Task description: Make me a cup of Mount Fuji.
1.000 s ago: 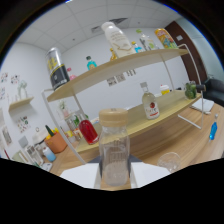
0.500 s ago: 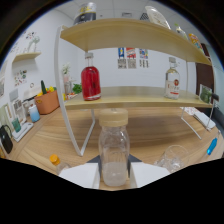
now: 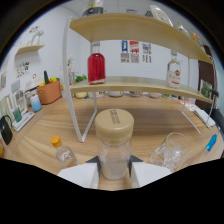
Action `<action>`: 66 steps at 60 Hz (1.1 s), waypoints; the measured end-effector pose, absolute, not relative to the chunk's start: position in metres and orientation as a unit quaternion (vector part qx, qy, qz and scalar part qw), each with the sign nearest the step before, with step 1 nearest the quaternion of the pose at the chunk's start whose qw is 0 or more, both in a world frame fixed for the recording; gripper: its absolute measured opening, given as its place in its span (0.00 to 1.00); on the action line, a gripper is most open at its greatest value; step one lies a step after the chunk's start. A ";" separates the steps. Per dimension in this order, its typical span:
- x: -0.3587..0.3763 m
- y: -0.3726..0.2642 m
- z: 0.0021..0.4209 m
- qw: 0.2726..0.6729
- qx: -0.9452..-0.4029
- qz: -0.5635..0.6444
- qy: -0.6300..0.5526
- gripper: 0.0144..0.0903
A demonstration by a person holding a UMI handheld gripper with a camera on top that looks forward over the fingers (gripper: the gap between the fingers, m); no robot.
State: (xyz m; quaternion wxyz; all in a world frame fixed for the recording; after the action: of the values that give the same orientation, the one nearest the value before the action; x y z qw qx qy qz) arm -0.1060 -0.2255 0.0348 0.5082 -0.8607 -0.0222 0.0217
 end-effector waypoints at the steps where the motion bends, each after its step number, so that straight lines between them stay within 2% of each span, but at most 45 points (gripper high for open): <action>1: -0.106 -0.227 0.034 0.507 -0.861 0.023 -0.022 0.41; 5: -0.105 -0.230 0.034 0.504 -0.863 0.024 -0.018 0.54; 9: -0.105 -0.234 0.041 0.507 -0.861 0.028 -0.017 0.85; 11: -0.104 -0.237 0.045 0.507 -0.861 0.030 -0.016 0.95; 25: -0.099 -0.272 0.103 0.524 -0.850 0.038 -0.015 0.94; 42: -0.021 -0.308 0.173 0.533 -0.846 -0.004 -0.004 0.95; 47: -0.005 -0.304 0.213 0.549 -0.836 -0.007 0.002 0.93; 59: 0.009 -0.268 0.344 0.609 -0.793 -0.012 0.013 0.94; 66: 0.014 -0.237 0.391 0.627 -0.779 -0.016 0.020 0.94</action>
State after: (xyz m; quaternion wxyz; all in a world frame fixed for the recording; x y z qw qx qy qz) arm 0.0142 -0.2367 0.3912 0.6266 -0.7789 0.0198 -0.0157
